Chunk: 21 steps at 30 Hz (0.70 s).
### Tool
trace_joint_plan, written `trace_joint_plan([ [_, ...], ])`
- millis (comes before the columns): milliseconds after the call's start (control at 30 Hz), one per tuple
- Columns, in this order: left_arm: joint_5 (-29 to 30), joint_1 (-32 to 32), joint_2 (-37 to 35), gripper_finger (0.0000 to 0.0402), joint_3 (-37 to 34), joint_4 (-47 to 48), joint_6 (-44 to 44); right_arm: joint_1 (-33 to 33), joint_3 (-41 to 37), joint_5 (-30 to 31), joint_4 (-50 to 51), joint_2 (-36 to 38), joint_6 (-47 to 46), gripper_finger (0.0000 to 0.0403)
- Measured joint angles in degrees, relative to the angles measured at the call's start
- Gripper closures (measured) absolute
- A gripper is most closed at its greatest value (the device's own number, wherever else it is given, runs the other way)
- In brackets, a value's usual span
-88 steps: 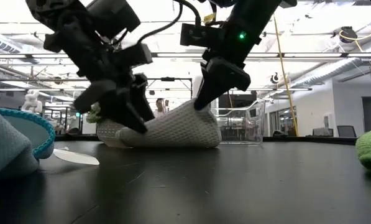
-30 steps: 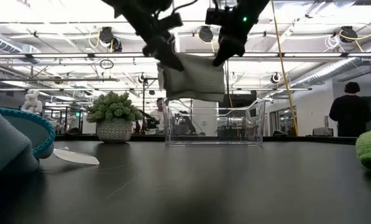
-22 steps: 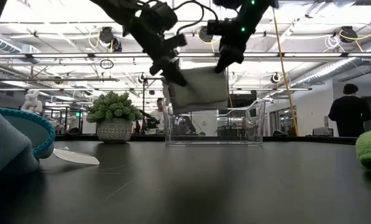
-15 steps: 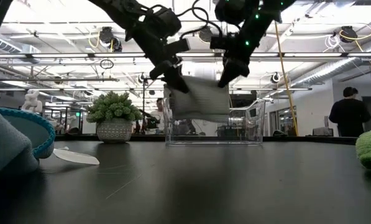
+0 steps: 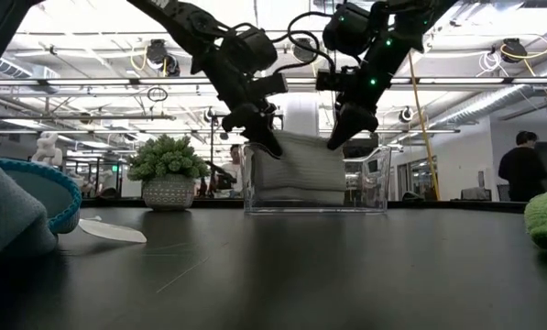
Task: Fold microfiber towels
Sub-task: Put the folded gray towel into the transparent bin
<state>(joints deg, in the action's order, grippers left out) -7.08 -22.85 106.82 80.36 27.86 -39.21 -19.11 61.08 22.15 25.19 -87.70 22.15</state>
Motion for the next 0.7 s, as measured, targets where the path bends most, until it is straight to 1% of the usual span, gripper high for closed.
trace_joint_plan([
  [100,-0.22,-0.01,-0.06,0.0385,0.02,-0.54,0.38,-0.02,0.0,0.06,-0.04,0.0,0.18,0.0394],
  [267,4.41,0.04,-0.15,0.0385,0.83,-0.93,-0.25,-0.11,-0.02,1.2,-1.63,0.0,3.58,0.0394],
  [367,7.21,0.02,-0.15,0.0384,0.83,-1.44,-1.5,-0.15,-0.09,4.19,-3.76,-0.06,6.6,0.0394],
  [433,8.03,0.0,-0.17,0.0385,0.87,-1.46,-1.53,-0.3,-0.09,5.28,-4.24,-0.07,8.06,0.0394],
  [567,7.85,0.33,0.45,0.0385,0.96,-0.27,-1.08,-0.33,-0.67,4.44,-4.1,-0.07,7.61,0.0394],
  [667,5.96,1.2,1.04,0.0385,0.96,0.58,-0.64,0.4,-2.37,3.34,-4.13,-0.08,6.83,0.0394],
  [700,5.26,1.56,1.22,0.0385,0.96,1.03,-0.6,0.46,-2.76,2.02,-3.49,-0.07,6.47,0.0394],
])
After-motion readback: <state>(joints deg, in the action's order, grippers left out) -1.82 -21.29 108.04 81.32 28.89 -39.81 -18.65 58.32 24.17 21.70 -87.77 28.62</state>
